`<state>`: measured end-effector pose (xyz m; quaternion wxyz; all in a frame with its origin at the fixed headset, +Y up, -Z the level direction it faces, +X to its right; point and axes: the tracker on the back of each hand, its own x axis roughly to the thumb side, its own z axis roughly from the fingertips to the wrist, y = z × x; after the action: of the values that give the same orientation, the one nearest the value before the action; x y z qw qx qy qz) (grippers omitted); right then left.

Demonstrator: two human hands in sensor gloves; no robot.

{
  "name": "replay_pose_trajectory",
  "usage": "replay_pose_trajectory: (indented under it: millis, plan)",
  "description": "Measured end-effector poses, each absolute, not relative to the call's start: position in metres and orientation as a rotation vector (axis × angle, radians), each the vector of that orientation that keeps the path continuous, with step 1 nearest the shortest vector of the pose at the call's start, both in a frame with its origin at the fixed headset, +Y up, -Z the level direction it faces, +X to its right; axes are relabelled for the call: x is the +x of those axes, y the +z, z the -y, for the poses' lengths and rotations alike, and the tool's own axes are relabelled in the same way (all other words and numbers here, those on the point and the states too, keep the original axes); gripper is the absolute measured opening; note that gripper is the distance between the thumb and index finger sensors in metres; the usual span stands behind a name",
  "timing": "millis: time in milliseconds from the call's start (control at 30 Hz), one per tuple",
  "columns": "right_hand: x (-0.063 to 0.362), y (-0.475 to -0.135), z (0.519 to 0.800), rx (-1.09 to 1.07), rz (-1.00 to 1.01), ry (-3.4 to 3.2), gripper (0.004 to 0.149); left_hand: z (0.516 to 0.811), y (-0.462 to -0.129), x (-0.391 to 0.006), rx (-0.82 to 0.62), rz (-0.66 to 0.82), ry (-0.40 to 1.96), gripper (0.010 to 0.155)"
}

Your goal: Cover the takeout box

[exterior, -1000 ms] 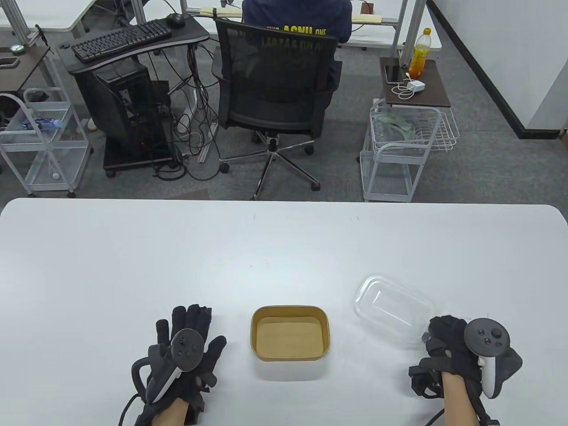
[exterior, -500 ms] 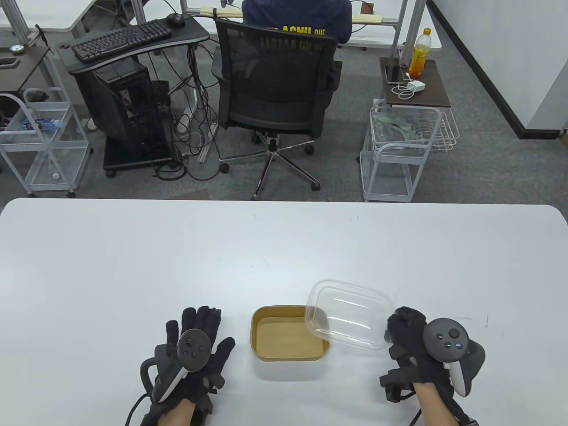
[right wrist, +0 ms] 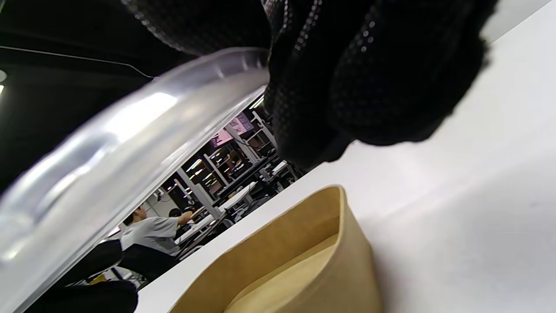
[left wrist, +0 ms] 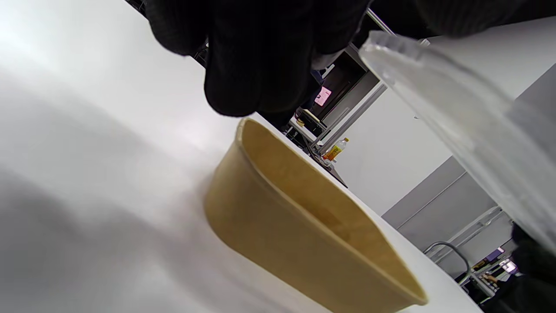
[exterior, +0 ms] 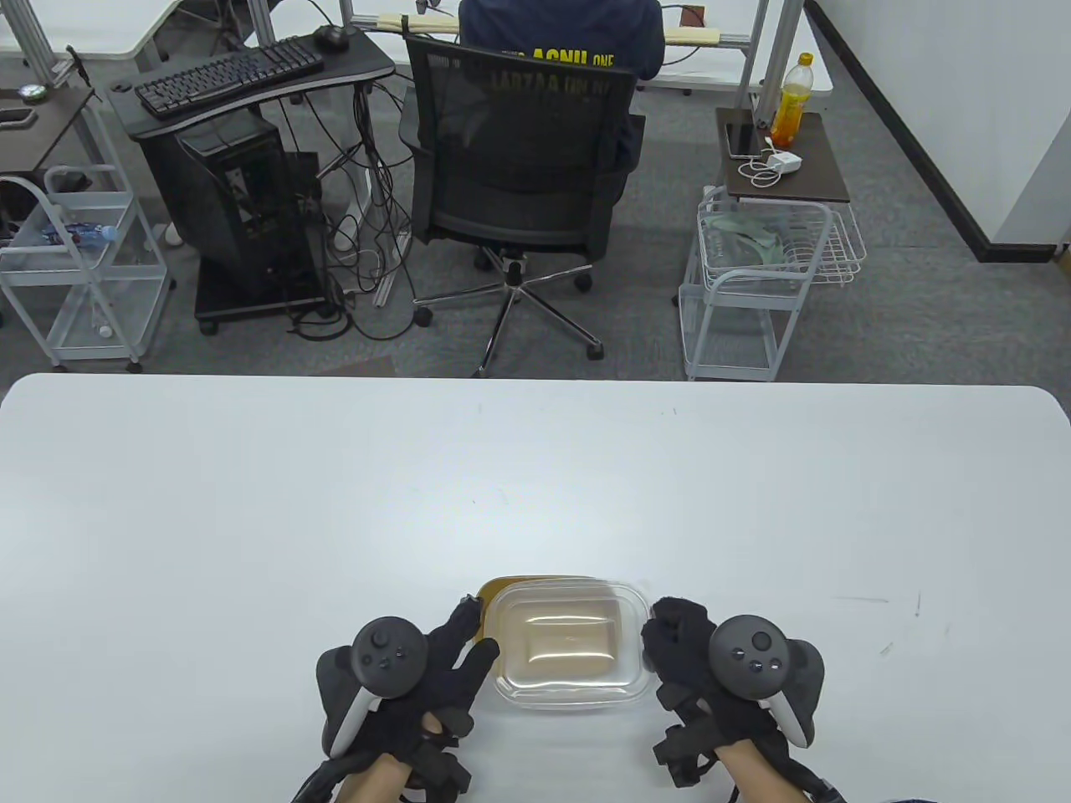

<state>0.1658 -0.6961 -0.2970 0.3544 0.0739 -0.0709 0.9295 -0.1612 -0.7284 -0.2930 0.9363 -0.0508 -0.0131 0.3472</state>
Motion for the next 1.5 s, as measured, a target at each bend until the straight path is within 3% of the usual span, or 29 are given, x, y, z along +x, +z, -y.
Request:
replay_pose_trajectory:
  millis: [300,700,933,1167,1500]
  plan:
    - [0.165,-0.3,0.706,0.301,0.109,2.383,0.046,0.722,-0.293,-0.164,-0.159,0.02,0.865,0.055]
    - [0.173,-0.294,0.695,0.364,0.284,2.345,0.045,0.685,-0.306,-0.164,-0.238,0.2,0.78,0.055]
    - [0.193,-0.294,0.695,0.371,0.402,2.44,0.061,0.66,-0.306,-0.154,-0.104,0.23,0.573,0.046]
    - [0.21,-0.302,0.706,0.246,0.307,2.485,0.067,0.643,-0.308,-0.143,0.059,0.19,0.377,0.042]
    - [0.213,-0.306,0.714,0.206,0.246,2.511,0.069,0.659,-0.313,-0.13,0.308,0.181,0.14,0.038]
